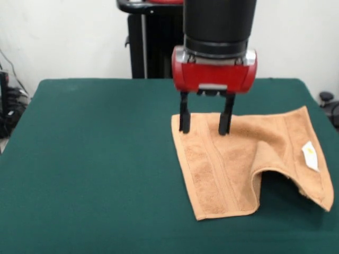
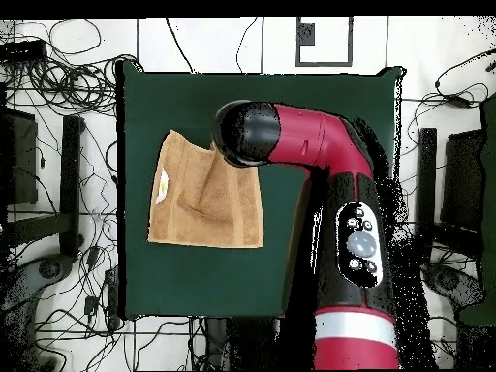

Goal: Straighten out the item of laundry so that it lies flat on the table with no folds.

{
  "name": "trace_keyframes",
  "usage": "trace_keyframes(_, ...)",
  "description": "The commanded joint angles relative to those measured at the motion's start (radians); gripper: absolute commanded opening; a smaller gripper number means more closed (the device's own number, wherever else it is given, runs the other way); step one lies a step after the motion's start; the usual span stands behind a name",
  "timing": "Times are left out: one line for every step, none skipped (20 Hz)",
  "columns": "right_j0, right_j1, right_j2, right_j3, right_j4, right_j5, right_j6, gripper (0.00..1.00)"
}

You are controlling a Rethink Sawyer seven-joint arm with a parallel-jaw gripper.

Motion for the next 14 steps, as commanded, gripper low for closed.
trace_keyframes(0.078, 0.125, -0.005, -0.141, 0.018, 0.152, 0.244, 1.0)
trace_keyframes(0.087, 0.131, -0.012, -0.149, 0.018, 0.156, 0.251, 1.0)
trace_keyframes(0.096, 0.14, -0.019, -0.167, 0.017, 0.164, 0.258, 1.0)
trace_keyframes(0.103, 0.146, -0.025, -0.181, 0.018, 0.174, 0.26, 1.0)
trace_keyframes(0.111, 0.157, -0.03, -0.202, 0.018, 0.19, 0.26, 1.0)
trace_keyframes(0.124, 0.171, -0.034, -0.219, 0.021, 0.191, 0.269, 1.0)
trace_keyframes(0.13, 0.179, -0.037, -0.234, 0.023, 0.199, 0.268, 1.0)
trace_keyframes(0.136, 0.186, -0.041, -0.25, 0.024, 0.207, 0.267, 1.0)
trace_keyframes(0.143, 0.197, -0.044, -0.273, 0.026, 0.219, 0.269, 1.0)
trace_keyframes(0.149, 0.21, -0.047, -0.296, 0.028, 0.232, 0.274, 1.0)
trace_keyframes(0.156, 0.222, -0.051, -0.319, 0.03, 0.244, 0.279, 1.0)
trace_keyframes(0.161, 0.238, -0.054, -0.344, 0.03, 0.255, 0.28, 1.0)
trace_keyframes(0.165, 0.255, -0.056, -0.37, 0.032, 0.263, 0.28, 1.0)
trace_keyframes(0.166, 0.27, -0.057, -0.389, 0.034, 0.265, 0.278, 1.0)
